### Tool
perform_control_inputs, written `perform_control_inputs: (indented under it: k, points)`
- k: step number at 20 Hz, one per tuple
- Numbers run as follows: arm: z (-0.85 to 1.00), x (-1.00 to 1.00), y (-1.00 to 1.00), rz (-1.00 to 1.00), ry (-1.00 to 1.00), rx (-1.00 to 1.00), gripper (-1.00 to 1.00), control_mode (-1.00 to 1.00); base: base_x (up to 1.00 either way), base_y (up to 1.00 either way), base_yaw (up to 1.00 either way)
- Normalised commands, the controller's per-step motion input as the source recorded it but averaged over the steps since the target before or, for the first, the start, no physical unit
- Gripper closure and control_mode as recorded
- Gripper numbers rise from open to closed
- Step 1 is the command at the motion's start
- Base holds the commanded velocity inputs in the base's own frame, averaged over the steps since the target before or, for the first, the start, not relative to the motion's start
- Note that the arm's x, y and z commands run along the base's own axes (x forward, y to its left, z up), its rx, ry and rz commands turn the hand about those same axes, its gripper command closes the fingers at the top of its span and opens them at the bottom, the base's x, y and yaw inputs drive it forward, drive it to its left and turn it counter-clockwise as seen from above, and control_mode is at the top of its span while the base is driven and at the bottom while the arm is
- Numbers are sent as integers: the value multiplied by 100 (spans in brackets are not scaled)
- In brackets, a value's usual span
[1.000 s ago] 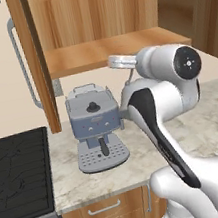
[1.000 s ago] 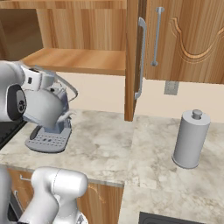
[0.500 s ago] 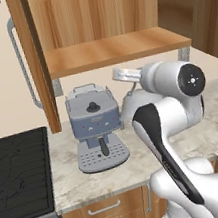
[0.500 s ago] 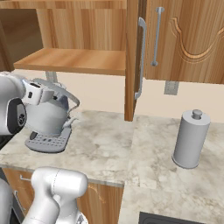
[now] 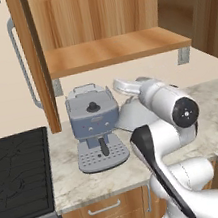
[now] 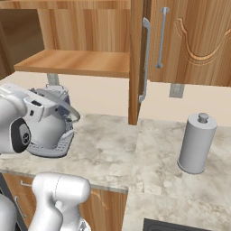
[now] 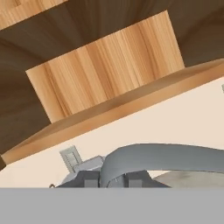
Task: Open the cabinet, pick the kettle from the cabinet, and place it in the sink.
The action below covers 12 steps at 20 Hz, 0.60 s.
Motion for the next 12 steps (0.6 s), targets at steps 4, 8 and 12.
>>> perform_control_inputs:
  k: [4, 8, 12]
  points:
    - [-17, 2, 0, -9, -13, -11, 100, -100, 0, 0, 0]
    - [-17, 4, 0, -8, -3, -10, 100, -100, 0, 0, 0]
    - [-20, 3, 0, -8, -3, -7, 100, -100, 0, 0, 0]
